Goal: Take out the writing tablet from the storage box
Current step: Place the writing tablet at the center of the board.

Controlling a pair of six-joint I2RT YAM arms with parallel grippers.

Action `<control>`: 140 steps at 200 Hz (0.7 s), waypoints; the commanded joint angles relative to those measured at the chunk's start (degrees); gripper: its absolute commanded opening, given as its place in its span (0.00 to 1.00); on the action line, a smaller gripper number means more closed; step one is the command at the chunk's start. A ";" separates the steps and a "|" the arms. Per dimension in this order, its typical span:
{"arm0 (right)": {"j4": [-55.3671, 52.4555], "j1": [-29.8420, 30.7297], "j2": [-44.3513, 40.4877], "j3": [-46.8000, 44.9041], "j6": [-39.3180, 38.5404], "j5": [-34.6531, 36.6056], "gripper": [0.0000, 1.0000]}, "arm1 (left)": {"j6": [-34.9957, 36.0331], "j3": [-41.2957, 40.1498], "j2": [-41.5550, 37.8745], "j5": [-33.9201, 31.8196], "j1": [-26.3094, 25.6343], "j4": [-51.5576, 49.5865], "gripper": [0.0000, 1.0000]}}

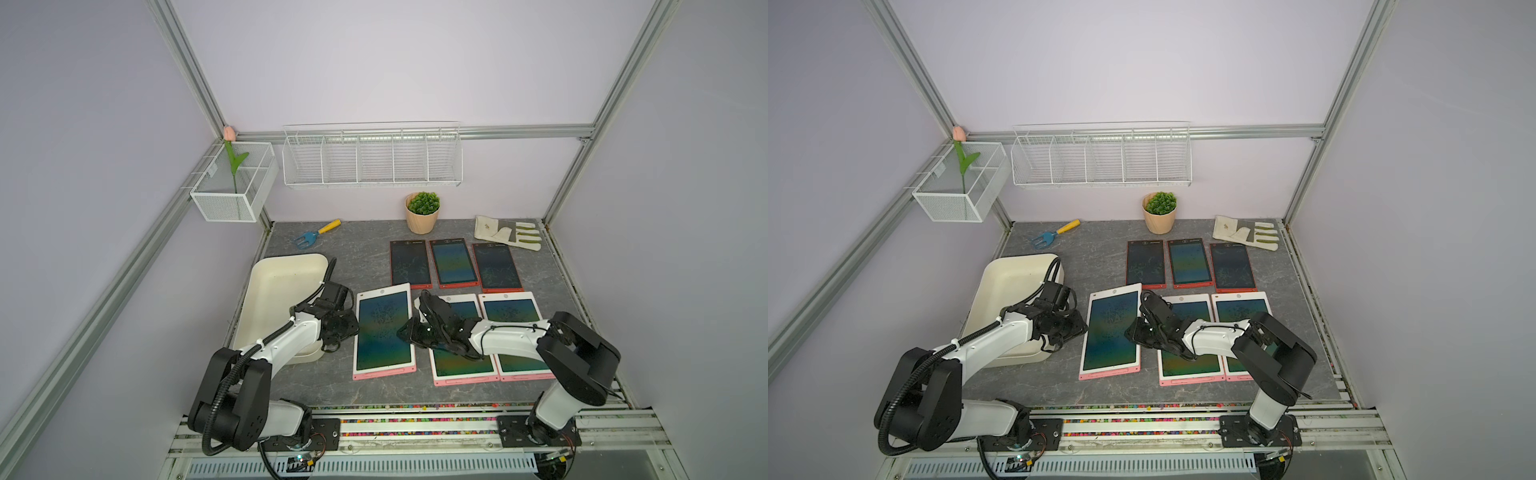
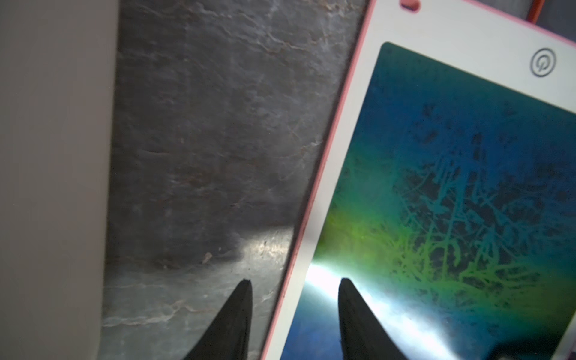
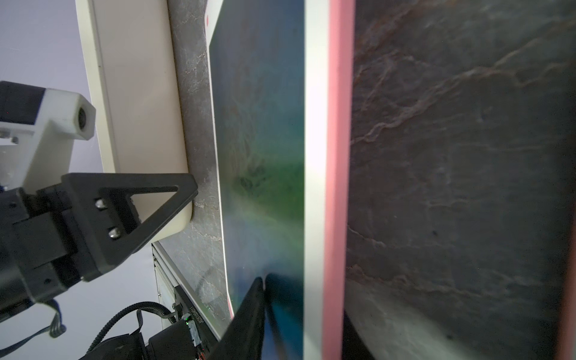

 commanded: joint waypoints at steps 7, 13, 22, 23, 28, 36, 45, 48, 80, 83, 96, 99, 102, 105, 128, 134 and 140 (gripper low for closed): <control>0.46 0.47 1.13 -1.00 2.55 1.37 0.30 | 1.65 -1.06 -0.17 -0.43 1.40 0.92 0.46; 0.53 0.48 1.29 -1.01 2.59 1.37 0.30 | 1.76 -1.07 -0.08 -0.48 1.48 1.05 0.46; 0.44 0.49 1.48 -0.92 2.63 1.37 0.30 | 1.94 -1.16 0.08 -0.47 1.59 1.28 0.46; 0.41 0.48 1.53 -0.92 2.67 1.32 0.30 | 1.98 -1.11 0.13 -0.45 1.62 1.30 0.46; 0.39 0.52 1.62 -0.96 2.63 1.40 0.30 | 1.96 -1.11 0.26 -0.41 1.57 1.41 0.46; 0.01 0.48 1.75 -0.79 2.63 1.45 0.30 | 1.96 -1.16 0.37 -0.31 1.67 1.74 0.46; -0.54 0.48 1.75 -0.74 2.46 1.62 0.30 | 1.94 -1.33 0.62 -0.11 1.66 2.19 0.46; -0.77 0.48 1.67 -0.77 2.38 1.68 0.29 | 1.94 -1.34 0.70 -0.08 1.67 2.28 0.46; -2.58 0.48 1.06 -1.27 1.95 2.29 0.27 | 1.65 -1.82 1.37 0.62 1.67 3.32 0.45; -2.73 0.48 1.05 -1.27 1.95 2.39 0.27 | 1.67 -1.86 1.41 0.62 1.66 3.34 0.45; -3.00 0.53 0.95 -1.49 1.75 2.51 0.28 | 1.59 -2.04 1.59 0.75 1.66 3.58 0.45; -3.09 0.42 0.96 -1.61 1.75 2.41 0.28 | 1.59 -2.12 1.54 0.72 1.66 3.61 0.45; -3.13 0.42 0.95 -1.64 1.77 2.42 0.28 | 1.59 -2.13 1.59 0.75 1.66 3.65 0.45; -3.21 0.39 0.96 -1.66 1.75 2.35 0.28 | 1.59 -2.19 1.57 0.78 1.66 3.69 0.45; -4.23 0.22 1.04 -1.89 1.41 2.25 0.28 | 1.50 -2.47 1.42 0.72 1.67 3.92 0.45; -4.60 0.22 1.05 -1.90 1.24 2.24 0.28 | 1.37 -2.54 1.42 0.61 1.66 3.92 0.45; -4.80 0.22 1.05 -1.97 1.13 2.23 0.29 | 1.41 -2.57 1.42 0.52 1.68 3.94 0.45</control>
